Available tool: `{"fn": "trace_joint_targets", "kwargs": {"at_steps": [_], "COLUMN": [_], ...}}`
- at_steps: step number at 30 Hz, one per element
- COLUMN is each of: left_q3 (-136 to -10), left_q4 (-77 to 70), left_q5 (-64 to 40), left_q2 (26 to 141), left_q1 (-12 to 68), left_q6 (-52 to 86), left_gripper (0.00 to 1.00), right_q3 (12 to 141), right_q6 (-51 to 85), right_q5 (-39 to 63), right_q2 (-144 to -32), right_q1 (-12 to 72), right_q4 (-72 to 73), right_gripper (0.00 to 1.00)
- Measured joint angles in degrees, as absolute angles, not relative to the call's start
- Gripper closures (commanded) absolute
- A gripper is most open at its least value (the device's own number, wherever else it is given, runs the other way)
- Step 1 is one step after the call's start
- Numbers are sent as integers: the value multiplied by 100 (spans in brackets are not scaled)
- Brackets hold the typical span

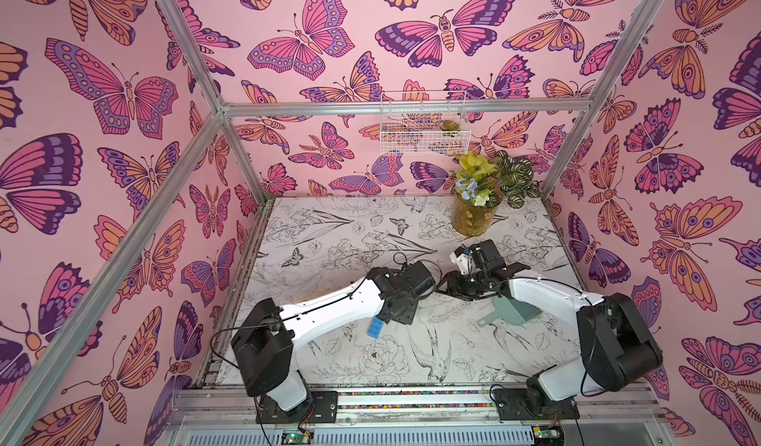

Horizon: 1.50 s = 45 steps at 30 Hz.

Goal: Assemble the number 5 with lego
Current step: Pick up the lego brick from the center of the board, then assemble the lego brick with the lego brick.

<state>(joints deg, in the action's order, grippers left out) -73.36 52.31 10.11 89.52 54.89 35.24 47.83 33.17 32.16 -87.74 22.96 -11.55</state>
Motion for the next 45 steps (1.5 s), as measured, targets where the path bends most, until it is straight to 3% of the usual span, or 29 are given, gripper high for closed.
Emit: {"fn": "trace_joint_targets", "kwargs": {"at_steps": [7,8,14,25,45], "left_q3": [-8182,-8346,-9421,-10020,-9332], "left_q4": [5944,6062,6847,7369,5876], "left_q5": [1011,1007,996,989,-388], "left_q2": [8962,9078,10108,10912,10860], "left_q1": [5000,4945,4659,4626,4195], "left_q6": [3612,3656,3911,4165,4519], "left_gripper": [76,83,100,100,100], "right_q3": [4783,4783,4783,4770,4683], "right_q6": [3959,4045,4386,4628,4698], "right_q5": [3948,4025,4442,4849,5422], "right_q2": [-9282,-9369,-9708,-9859,-10324], "right_q1": [2296,2296,2294,2294,2320], "right_q4": [-115,8,602,1142,1682], "right_gripper": [47,47,47,48,50]}}
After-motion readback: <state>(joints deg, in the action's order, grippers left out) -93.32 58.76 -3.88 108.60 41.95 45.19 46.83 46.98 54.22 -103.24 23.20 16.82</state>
